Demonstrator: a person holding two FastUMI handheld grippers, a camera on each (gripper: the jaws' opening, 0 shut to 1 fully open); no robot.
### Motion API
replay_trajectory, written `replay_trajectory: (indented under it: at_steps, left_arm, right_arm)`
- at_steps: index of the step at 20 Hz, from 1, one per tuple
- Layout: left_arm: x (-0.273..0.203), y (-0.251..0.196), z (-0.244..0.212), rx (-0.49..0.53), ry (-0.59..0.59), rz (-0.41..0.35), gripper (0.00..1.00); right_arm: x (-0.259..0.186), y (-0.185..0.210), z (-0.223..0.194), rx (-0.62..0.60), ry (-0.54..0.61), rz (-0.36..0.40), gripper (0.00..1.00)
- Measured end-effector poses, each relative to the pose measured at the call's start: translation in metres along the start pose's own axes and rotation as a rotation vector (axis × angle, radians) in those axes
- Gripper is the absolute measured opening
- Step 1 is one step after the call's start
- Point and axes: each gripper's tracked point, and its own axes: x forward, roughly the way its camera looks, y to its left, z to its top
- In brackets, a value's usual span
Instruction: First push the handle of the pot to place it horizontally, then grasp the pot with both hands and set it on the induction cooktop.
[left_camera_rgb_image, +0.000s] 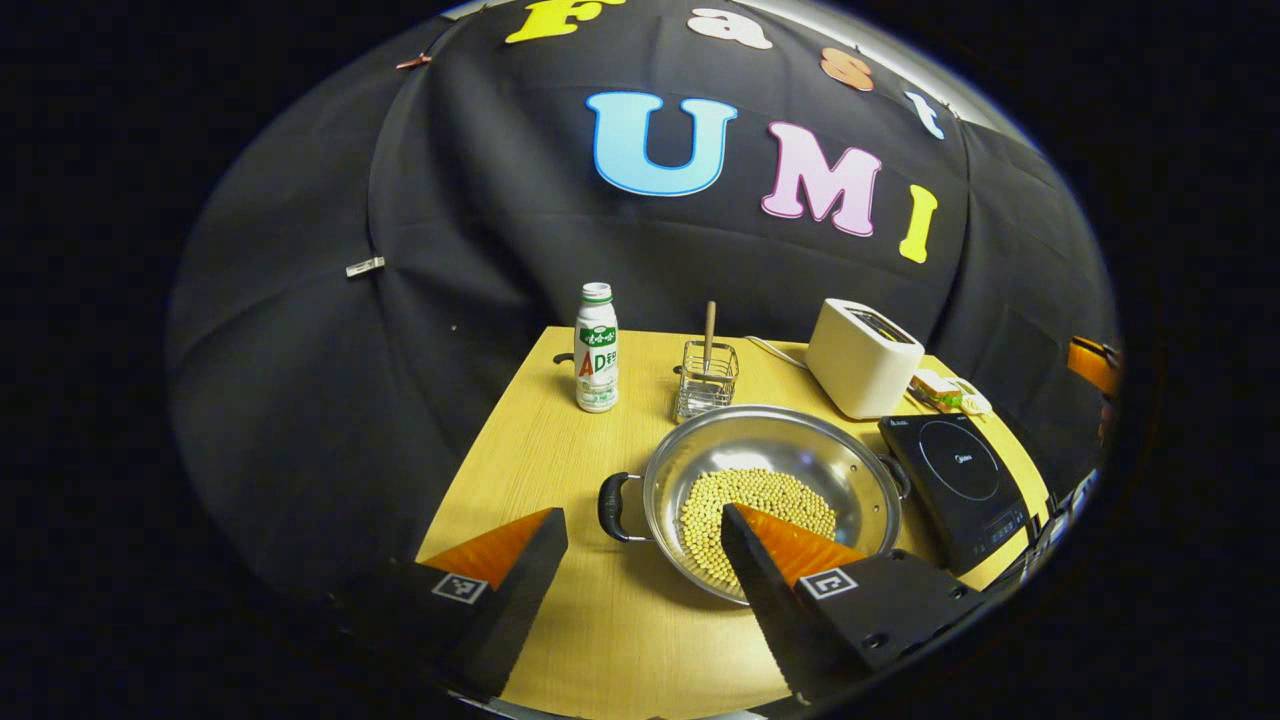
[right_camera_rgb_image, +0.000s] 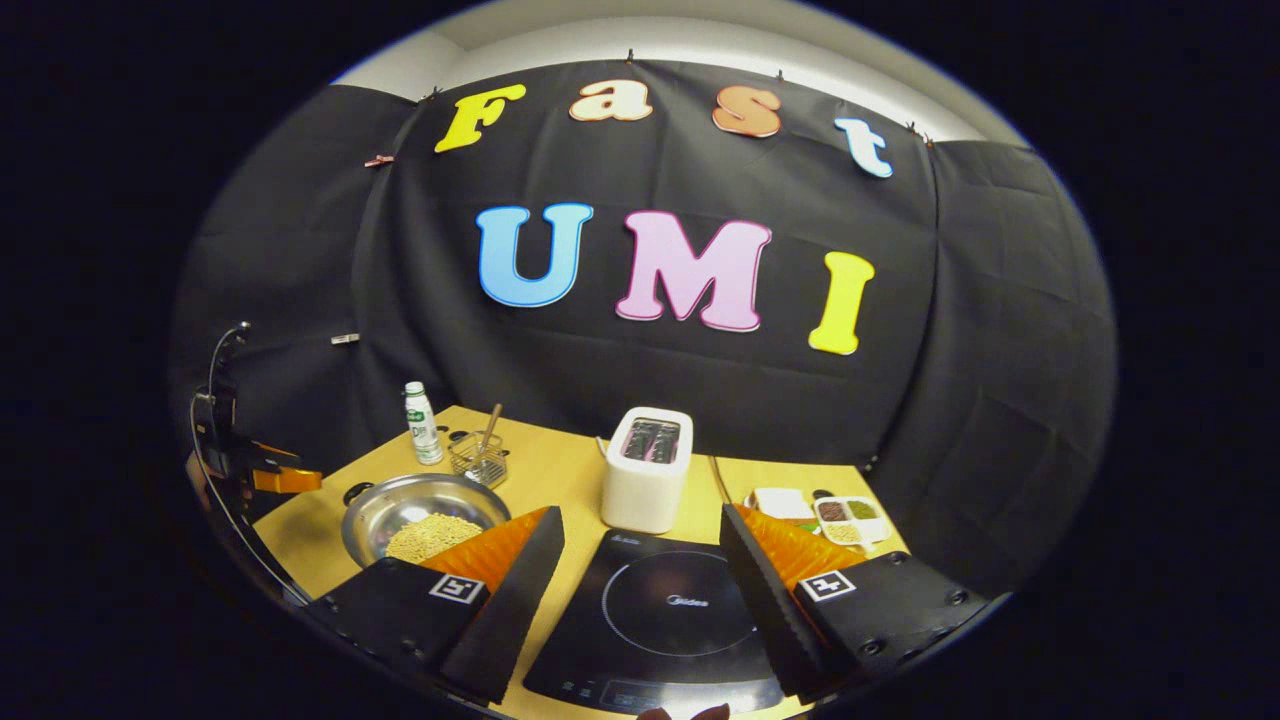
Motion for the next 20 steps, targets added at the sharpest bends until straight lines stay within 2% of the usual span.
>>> replay_trajectory:
  at_steps: [3,8,13,20]
  left_arm:
    - [0.015,0.002,-0.004,-0.026,0.026,-0.006,0.94]
    - [0.038,0.009,-0.012,-0.029,0.082,-0.004,0.95]
    - [0.070,0.011,-0.024,-0.014,0.176,-0.004,0.95]
    - [0.107,0.008,-0.026,-0.035,0.160,-0.029,0.89]
  right_arm:
    - [0.018,0.030,-0.015,0.032,0.077,0.062,0.98]
    - [0.055,0.067,-0.043,0.084,0.184,0.121,0.99]
    - [0.082,0.082,-0.079,0.142,0.320,0.114,0.98]
    - [0.118,0.095,-0.124,0.152,0.396,0.075,0.99]
